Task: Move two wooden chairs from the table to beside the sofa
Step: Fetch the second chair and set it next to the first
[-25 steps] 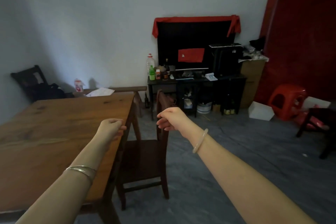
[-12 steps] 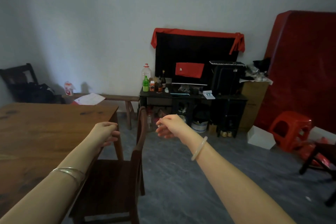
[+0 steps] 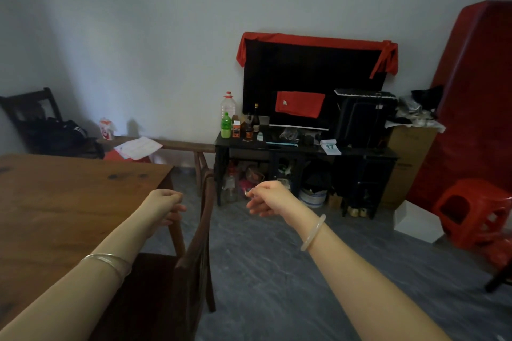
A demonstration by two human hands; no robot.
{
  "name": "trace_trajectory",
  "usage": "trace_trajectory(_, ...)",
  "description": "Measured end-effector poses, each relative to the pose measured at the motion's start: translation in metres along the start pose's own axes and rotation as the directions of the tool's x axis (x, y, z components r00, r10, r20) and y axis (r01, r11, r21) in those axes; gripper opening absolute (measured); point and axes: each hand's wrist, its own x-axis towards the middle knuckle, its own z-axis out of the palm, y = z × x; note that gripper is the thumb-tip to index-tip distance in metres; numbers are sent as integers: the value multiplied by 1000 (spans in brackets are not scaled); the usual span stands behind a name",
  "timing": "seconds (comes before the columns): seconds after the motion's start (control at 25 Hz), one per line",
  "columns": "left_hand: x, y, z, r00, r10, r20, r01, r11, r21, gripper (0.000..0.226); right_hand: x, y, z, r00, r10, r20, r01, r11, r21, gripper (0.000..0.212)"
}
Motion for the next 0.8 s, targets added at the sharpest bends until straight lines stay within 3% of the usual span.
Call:
trace_trajectory(0.56, 180, 42, 10, 991, -125, -42, 122, 991, -53, 25, 210, -44, -1, 996, 20, 86, -15, 998, -62, 22)
trace_trajectory(0.8, 202, 6, -32, 938, -261, -228, 230, 961, -154, 17, 299, -57, 54, 969, 22, 245, 4, 994, -105, 24)
